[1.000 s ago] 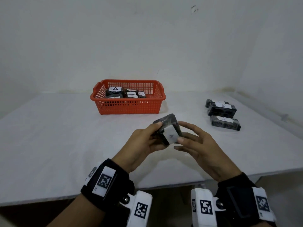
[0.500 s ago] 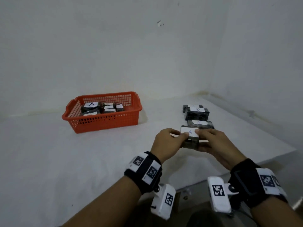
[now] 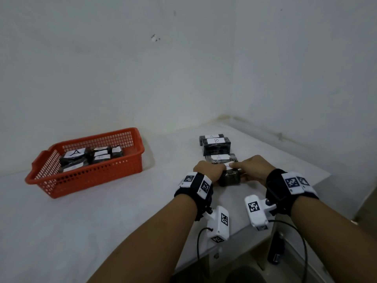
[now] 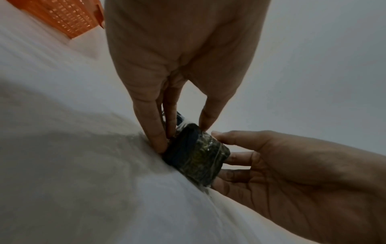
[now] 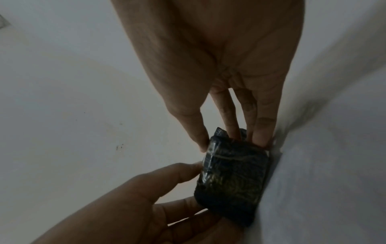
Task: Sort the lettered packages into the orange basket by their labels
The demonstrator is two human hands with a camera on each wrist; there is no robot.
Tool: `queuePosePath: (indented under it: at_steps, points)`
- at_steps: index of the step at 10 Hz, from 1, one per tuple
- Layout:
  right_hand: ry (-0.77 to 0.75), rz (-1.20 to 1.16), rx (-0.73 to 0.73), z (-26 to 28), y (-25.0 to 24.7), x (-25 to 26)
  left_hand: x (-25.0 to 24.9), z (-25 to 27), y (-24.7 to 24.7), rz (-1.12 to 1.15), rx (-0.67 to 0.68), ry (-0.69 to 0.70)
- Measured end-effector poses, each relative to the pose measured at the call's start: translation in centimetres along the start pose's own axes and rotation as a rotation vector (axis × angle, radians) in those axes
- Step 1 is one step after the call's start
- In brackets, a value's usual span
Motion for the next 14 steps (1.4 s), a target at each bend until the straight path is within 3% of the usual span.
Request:
queuePosePath:
  at_steps: [2, 8, 10, 11, 12, 14]
  points:
    - [0.042, 0.038, 0.005, -0.8, 0.0, -0.4, 0.5, -1.1, 0.4, 0.132, 0.004, -0.039]
    - [-0.012, 0.139, 0.03, -0.1, -0.4, -0.1, 1.6, -3.5, 0.7, 0.131, 0.017, -0.003]
    - [-0.287, 0.457, -0.235, 2.8, -1.3, 4.6, -0.4, 3.2, -3.5, 0.003, 0.002, 0.046]
    - [-0.453, 0.464, -0.22, 5.6, 1.2, 7.9, -0.1, 7.0, -6.9, -0.24, -0.032, 0.139]
    - [-0.59, 0.448, -0.155, 7.9, 5.1, 10.8, 2.0, 11.1, -10.6, -0.318, -0.016, 0.187]
    - [-0.776, 0.394, 0.021, 11.6, 14.6, 13.7, 9.1, 18.4, -19.4, -0.309, -0.064, 0.168]
Point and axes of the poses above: each hand's wrist, its own z-axis away from the middle knuckle, its own y-axis out of the palm, x = y × z, the point moved 8 cm from there along -z, towards the middle knuckle, and after that the axes turned 8 degrees about x, right-handed, at the moved point
